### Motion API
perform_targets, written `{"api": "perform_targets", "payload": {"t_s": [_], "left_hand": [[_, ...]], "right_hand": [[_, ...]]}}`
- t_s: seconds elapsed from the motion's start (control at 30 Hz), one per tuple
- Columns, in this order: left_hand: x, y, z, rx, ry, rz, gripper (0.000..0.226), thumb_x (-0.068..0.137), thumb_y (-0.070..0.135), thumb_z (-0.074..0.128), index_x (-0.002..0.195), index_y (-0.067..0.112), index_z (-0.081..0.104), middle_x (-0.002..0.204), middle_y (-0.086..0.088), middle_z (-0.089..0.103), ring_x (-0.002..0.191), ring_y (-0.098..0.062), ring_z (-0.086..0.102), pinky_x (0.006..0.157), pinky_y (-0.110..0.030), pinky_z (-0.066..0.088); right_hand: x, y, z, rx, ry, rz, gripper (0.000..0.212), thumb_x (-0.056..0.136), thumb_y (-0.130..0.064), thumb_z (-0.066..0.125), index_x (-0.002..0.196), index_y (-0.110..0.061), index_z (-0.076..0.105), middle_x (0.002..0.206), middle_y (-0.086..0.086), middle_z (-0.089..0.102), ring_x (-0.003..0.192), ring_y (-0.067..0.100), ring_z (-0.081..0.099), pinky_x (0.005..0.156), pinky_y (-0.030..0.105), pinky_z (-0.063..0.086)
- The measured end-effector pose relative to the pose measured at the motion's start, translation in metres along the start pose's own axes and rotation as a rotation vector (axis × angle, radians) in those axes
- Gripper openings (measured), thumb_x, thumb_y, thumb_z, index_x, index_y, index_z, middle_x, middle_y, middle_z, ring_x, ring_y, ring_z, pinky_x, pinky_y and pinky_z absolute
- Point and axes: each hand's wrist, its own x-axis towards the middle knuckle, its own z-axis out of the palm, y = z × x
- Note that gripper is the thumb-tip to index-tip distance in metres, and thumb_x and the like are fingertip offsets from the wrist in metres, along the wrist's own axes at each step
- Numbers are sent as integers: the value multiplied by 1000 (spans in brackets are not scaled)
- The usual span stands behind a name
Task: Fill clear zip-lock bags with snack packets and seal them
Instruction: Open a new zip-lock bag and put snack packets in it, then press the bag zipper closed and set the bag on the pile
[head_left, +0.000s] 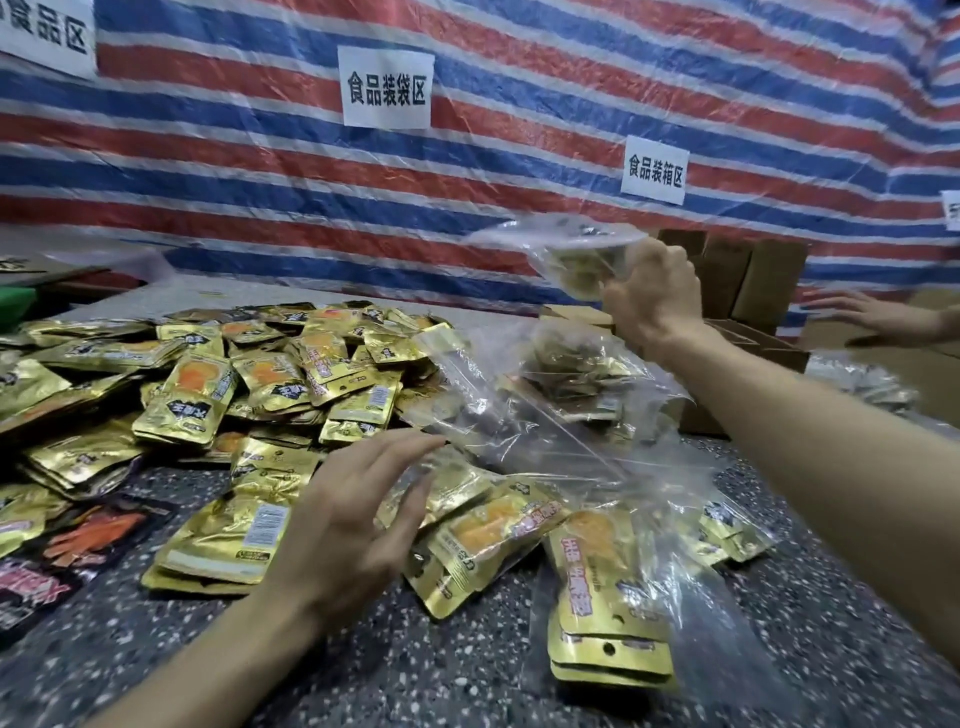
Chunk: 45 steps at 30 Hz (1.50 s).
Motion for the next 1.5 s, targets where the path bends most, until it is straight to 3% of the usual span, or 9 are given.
{"api": "perform_targets", "payload": {"t_s": [0.17,0.3,0.4,0.5,0.63,0.77,0.9,1.27,1.5], "left_hand": [[-1,-6,3,31,-7,75,32,91,34,49,121,32,62,116,24,54,109,15,46,98,-2,30],[-2,-6,3,1,6,65,28,91,38,48,118,41,56,113,37,48,113,21,44,91,-7,35],[-2,-5,1,-18,0,26,27,91,41,45,116,43,54,110,38,50,112,15,48,87,-12,36],[-2,-5,1,-54,-39,-39,25,92,42,45,112,44,60,110,40,50,111,10,51,89,-12,37],[0,-9,0,-62,-70,-131,27,92,37,49,115,36,62,111,31,55,110,11,51,92,-10,36],[-1,-18,-4,-63,-31,-219,31,92,34,50,119,28,64,115,20,62,106,12,52,91,-18,44],[-3,-30,-10,-72,102,-312,15,97,22,60,107,33,63,104,23,64,97,7,58,83,-25,51],[-5,-35,-23,-151,234,-447,25,99,31,56,76,32,66,75,16,67,67,-3,61,61,-24,49],[-21,-16,-49,-109,120,-337,12,92,21,64,94,32,66,91,19,67,86,-5,64,69,-15,50]], "right_hand": [[4,-2,32,-66,-505,200,26,85,-12,53,108,-13,65,105,12,66,88,32,63,73,33,52],[-4,1,45,36,-792,369,49,98,-37,44,133,-5,58,139,18,57,126,39,53,106,43,42],[-6,10,47,56,-785,409,47,95,-31,46,126,2,60,130,24,59,112,37,56,97,38,44],[-11,1,30,23,-725,404,86,61,-58,37,122,-3,59,126,21,59,108,37,56,100,45,43],[-25,-40,19,25,-431,245,37,74,-35,47,102,-20,66,109,10,68,96,34,61,87,43,48],[-75,-111,21,489,-230,111,31,82,-29,50,108,-18,64,108,1,63,101,18,57,86,38,48],[-150,-168,37,953,-322,260,12,91,-23,56,97,-20,65,88,-11,65,83,2,62,68,17,48],[-209,-170,55,1335,-393,354,6,84,-26,62,83,-26,68,72,-1,66,64,12,57,57,24,47],[-206,-169,50,1399,-497,287,12,95,-7,63,96,-18,69,91,4,73,88,22,70,71,29,57]]}}
